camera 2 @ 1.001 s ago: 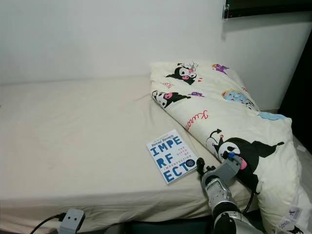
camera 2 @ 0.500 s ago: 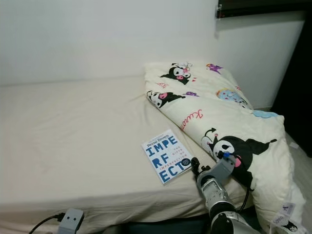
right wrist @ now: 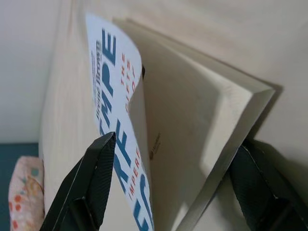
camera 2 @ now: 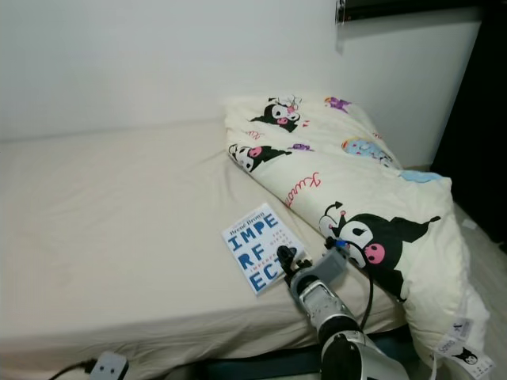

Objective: Clean up the room

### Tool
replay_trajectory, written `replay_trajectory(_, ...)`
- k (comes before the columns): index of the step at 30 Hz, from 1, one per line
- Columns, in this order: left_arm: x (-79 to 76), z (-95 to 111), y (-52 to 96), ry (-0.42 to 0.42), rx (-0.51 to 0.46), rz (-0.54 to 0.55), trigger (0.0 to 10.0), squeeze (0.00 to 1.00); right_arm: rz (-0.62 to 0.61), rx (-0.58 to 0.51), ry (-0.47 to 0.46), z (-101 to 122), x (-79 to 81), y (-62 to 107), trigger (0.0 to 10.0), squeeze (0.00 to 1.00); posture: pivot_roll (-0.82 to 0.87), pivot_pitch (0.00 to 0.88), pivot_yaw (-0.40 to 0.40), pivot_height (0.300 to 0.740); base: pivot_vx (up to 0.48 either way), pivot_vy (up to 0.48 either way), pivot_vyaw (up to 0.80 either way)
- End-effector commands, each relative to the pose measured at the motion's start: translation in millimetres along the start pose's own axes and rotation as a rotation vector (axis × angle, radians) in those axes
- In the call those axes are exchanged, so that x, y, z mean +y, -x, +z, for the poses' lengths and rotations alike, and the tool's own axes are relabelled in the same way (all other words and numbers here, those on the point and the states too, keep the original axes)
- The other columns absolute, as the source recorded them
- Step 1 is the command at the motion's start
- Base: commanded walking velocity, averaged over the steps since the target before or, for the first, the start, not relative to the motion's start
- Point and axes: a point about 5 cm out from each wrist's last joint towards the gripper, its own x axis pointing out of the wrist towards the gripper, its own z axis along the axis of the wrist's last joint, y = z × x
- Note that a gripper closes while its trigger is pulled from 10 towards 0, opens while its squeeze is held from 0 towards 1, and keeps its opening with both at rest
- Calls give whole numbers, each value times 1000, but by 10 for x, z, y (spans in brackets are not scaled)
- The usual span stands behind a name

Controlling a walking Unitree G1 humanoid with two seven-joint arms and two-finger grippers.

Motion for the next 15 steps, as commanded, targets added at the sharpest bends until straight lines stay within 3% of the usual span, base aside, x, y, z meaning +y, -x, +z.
replay_trajectory(1, 125, -19, 63, -27, 9, 19, 10000, 0, -19, 68, 17, -139, 40, -19, 10000, 0, 253, 86, 111, 511, 0, 0, 0)
replay_trajectory(9, 140, -13, 78, -33, -5, 13, 10000, 0, -28, 86, 41, -150, 56, -26, 10000, 0, 273, 99, 115, 511, 0, 0, 0)
replay_trajectory(10, 137, 3, 74, -35, -13, 9, 10000, 0, -9, 85, 33, -146, 70, -28, 0, 0, 275, 100, 118, 511, 0, 0, 0)
replay_trajectory(15, 127, 51, 57, -43, -30, -6, 10000, 0, 56, 35, 5, -46, 102, -30, 0, 0, 278, 95, 120, 511, 0, 0, 0)
